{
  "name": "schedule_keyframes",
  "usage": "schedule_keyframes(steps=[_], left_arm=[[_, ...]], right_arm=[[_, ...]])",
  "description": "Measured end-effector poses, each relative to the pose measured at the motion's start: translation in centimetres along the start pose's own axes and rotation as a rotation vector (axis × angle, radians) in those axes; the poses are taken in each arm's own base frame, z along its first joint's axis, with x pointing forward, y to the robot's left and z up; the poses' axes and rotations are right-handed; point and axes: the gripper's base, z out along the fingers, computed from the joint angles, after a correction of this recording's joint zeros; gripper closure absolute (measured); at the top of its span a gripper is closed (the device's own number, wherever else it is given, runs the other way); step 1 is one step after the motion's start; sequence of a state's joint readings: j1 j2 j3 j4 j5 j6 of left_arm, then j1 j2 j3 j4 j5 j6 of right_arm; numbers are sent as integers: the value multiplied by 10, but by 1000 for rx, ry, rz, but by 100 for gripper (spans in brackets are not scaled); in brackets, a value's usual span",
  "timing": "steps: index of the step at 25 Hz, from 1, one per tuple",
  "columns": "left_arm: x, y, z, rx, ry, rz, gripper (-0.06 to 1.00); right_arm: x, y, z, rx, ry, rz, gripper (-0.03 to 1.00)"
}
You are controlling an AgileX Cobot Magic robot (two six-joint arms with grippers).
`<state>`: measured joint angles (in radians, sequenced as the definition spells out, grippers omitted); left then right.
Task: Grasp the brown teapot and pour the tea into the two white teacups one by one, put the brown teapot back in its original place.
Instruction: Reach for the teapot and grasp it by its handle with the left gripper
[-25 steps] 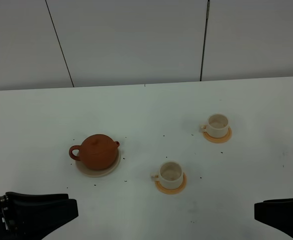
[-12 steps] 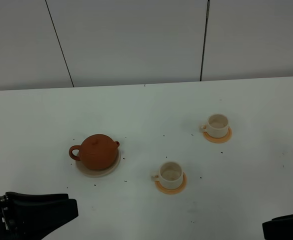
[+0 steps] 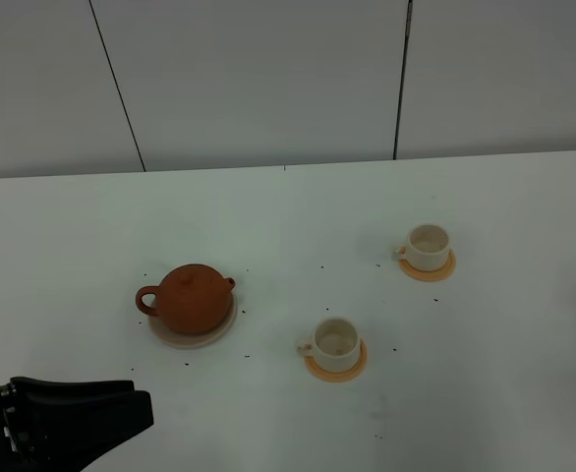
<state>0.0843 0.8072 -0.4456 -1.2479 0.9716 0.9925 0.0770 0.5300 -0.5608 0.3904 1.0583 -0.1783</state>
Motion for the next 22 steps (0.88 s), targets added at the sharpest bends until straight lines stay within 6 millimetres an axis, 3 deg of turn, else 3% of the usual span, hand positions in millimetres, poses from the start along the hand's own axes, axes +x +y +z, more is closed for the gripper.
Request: schedule_keyframes(steps=[5, 8, 22], left_arm=[[0, 1, 0, -10, -5, 27, 55], [-1, 2, 0, -23, -14, 35, 55], [-1, 2, 0, -24, -14, 48, 55]], right_arm=[[18, -11, -19, 179, -59, 45, 73], [28, -17, -21, 243, -78, 52, 73], [50, -15, -33, 252, -276, 41, 73]])
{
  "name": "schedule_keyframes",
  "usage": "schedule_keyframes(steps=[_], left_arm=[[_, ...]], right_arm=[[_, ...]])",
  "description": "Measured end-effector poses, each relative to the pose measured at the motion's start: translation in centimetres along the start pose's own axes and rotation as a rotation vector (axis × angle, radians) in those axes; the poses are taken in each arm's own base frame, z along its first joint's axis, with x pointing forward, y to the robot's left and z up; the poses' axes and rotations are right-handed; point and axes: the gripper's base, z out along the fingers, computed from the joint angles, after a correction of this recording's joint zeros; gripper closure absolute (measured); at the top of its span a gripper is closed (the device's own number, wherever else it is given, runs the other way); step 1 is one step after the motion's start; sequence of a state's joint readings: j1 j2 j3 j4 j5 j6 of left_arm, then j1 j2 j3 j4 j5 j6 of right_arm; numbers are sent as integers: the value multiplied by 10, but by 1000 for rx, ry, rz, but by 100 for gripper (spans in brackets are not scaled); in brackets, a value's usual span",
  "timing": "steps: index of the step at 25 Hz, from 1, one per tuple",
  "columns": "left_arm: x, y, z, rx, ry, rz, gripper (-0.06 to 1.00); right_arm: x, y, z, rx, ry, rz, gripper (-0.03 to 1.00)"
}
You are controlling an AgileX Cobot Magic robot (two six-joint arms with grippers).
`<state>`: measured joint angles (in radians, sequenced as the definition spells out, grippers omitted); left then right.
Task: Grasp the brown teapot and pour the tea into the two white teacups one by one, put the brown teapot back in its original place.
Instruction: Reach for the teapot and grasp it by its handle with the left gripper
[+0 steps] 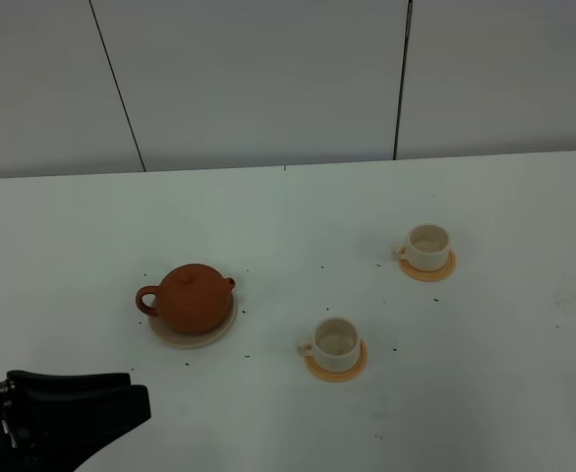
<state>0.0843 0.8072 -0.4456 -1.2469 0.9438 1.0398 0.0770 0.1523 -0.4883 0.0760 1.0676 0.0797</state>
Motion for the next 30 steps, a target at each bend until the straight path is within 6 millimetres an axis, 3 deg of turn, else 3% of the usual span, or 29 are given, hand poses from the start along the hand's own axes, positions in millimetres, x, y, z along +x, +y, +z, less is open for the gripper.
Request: schedule_keyframes(steps=[30], left_arm=[[0, 0, 0, -5, -3, 29, 55]], right_arm=[[14, 0, -19, -22, -154, -18, 73]])
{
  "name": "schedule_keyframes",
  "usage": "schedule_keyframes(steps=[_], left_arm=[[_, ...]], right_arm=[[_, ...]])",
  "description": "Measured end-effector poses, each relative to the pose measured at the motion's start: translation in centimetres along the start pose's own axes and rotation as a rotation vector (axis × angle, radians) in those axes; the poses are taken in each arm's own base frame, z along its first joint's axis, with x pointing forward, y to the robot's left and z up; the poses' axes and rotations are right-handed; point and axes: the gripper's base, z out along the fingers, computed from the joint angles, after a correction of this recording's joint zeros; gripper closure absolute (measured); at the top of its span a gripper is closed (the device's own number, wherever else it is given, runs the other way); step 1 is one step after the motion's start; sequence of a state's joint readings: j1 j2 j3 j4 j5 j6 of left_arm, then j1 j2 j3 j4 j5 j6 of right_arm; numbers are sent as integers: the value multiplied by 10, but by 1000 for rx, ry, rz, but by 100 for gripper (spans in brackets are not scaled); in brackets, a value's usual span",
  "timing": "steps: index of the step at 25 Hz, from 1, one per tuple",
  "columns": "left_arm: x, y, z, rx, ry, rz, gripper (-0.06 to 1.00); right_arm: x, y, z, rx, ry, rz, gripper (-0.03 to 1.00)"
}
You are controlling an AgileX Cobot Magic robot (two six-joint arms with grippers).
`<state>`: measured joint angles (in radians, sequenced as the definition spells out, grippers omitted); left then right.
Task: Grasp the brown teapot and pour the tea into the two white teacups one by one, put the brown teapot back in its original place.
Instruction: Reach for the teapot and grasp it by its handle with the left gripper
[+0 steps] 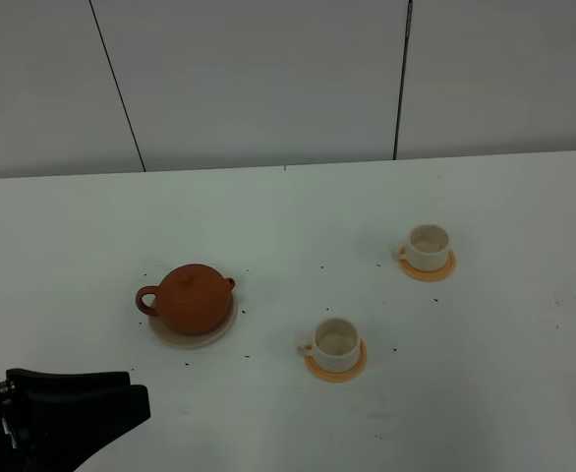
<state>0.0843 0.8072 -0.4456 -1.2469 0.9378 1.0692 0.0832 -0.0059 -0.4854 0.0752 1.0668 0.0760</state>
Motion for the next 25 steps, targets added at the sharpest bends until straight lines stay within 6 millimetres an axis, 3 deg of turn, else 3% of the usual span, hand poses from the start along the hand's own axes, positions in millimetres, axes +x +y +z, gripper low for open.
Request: schedule_keyframes(steps=[5, 16, 20, 25], left_arm=[[-4, -1, -1, -7, -6, 8, 55], [-80, -20, -32, -179, 20, 132, 55], [-102, -15, -32, -205, 78, 141, 55], [-120, 7, -19, -200, 134, 103, 55]], right_arm=[[0, 1, 0, -11, 1, 5, 73], [0, 1, 0, -17, 2, 10, 73], [0, 1, 0, -17, 2, 10, 73], [0, 1, 0, -17, 2, 11, 73]])
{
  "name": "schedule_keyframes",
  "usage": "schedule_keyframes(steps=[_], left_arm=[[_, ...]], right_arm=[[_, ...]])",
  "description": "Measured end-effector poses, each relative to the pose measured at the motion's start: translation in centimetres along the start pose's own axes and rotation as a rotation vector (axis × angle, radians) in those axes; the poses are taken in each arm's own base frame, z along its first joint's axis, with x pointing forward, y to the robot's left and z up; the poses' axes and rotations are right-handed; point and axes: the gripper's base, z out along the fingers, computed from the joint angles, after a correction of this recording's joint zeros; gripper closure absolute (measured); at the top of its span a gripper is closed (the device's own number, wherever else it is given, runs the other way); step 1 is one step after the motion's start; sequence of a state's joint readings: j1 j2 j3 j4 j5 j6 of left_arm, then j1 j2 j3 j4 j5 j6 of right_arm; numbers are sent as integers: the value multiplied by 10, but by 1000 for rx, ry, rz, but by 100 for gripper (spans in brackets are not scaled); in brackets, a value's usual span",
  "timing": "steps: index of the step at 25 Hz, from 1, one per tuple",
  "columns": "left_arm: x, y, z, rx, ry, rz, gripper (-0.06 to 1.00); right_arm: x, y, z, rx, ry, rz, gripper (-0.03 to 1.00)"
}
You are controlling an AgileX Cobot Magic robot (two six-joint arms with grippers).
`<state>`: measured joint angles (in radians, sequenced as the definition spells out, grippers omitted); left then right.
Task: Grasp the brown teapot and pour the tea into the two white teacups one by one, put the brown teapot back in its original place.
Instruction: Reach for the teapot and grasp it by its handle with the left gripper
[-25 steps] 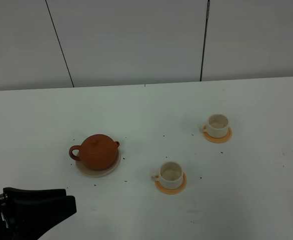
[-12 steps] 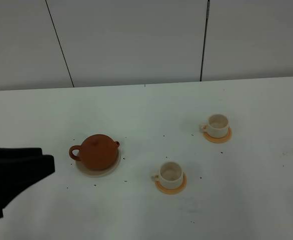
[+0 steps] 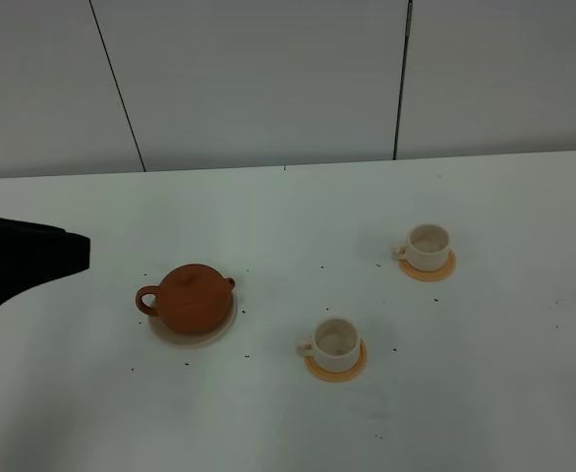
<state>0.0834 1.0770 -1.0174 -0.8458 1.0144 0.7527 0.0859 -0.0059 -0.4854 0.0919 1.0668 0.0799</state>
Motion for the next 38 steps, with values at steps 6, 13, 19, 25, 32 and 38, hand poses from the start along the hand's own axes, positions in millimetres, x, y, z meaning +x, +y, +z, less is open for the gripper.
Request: schedule_keyframes(steps=[6, 13, 19, 25, 32, 38], left_arm=[[-14, 35, 31, 0, 67, 1, 55], [-36, 55, 96, 28, 172, 119, 55], [-48, 58, 150, -5, 353, 282, 55], [-51, 57, 180, -144, 533, 455, 55], [-41, 43, 202, -219, 707, 705, 55], [-41, 40, 203, -202, 722, 791, 55]], right_arm=[[0, 0, 0, 0, 0, 0, 73], [0, 0, 0, 0, 0, 0, 73], [0, 0, 0, 0, 0, 0, 73], [0, 0, 0, 0, 0, -1, 73], [0, 0, 0, 0, 0, -1, 73], [0, 0, 0, 0, 0, 0, 73]])
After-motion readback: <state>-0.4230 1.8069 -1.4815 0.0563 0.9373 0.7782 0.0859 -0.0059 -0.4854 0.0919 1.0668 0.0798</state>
